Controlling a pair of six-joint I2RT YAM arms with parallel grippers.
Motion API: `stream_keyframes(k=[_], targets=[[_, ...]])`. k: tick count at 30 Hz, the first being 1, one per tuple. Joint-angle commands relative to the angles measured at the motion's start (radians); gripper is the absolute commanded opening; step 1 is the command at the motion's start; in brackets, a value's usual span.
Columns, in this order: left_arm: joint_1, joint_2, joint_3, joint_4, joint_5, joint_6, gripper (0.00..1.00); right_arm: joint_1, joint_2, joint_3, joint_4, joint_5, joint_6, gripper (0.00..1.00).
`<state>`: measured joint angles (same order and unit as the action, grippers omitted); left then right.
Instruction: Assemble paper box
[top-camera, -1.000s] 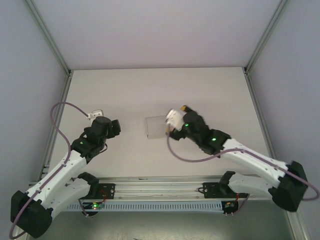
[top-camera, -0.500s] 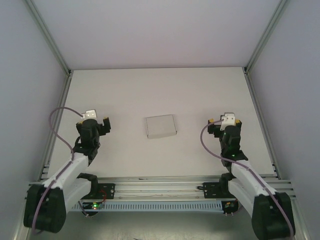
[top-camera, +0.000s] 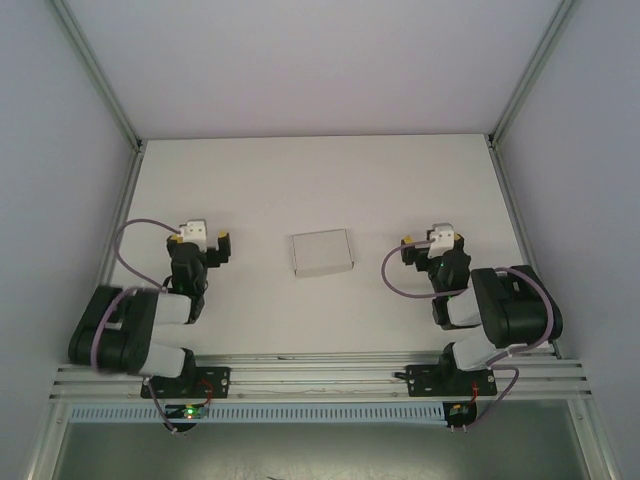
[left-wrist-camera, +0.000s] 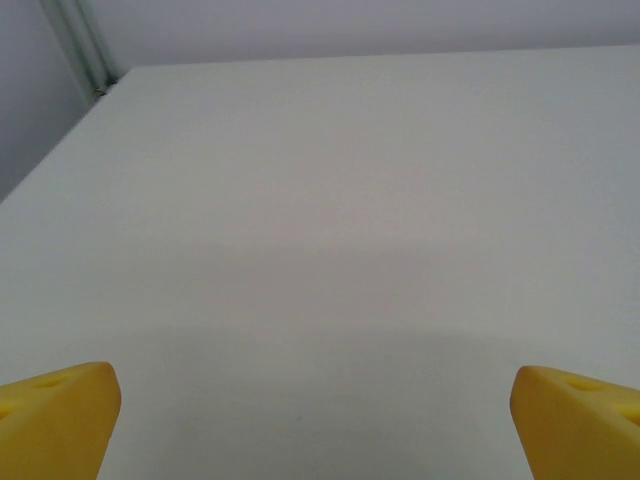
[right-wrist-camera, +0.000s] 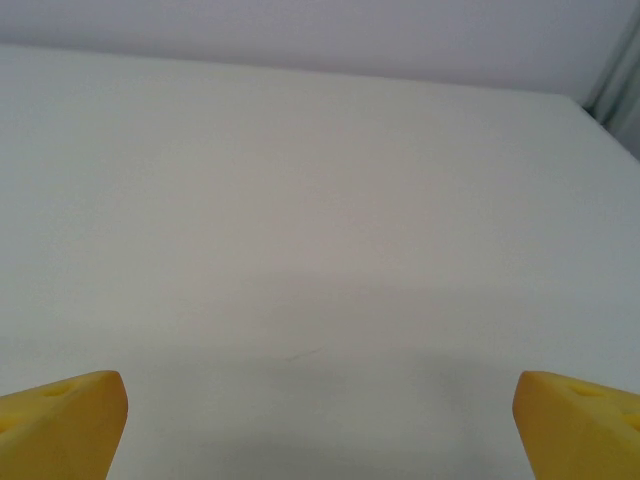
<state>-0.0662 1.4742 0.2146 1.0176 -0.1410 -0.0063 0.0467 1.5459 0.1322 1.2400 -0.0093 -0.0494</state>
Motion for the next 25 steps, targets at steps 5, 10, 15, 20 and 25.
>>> stream_keyframes(k=[5, 10, 15, 20, 25], targets=[[0.033, 0.118, 0.137, 0.003, 0.031, -0.002, 1.00, -0.067, -0.033, 0.199, -0.219, -0.048, 0.065, 0.98], [0.059, 0.074, 0.183, -0.170, 0.039, -0.045, 1.00, -0.064, -0.025, 0.188, -0.177, -0.041, 0.064, 0.98], [0.059, 0.079, 0.180, -0.149, 0.038, -0.043, 1.00, -0.059, -0.027, 0.190, -0.189, -0.034, 0.059, 0.98], [0.059, 0.083, 0.177, -0.137, 0.037, -0.042, 1.00, -0.058, -0.024, 0.193, -0.191, -0.033, 0.059, 0.98], [0.059, 0.080, 0.178, -0.141, 0.037, -0.041, 1.00, -0.056, -0.027, 0.191, -0.191, -0.027, 0.060, 0.98]])
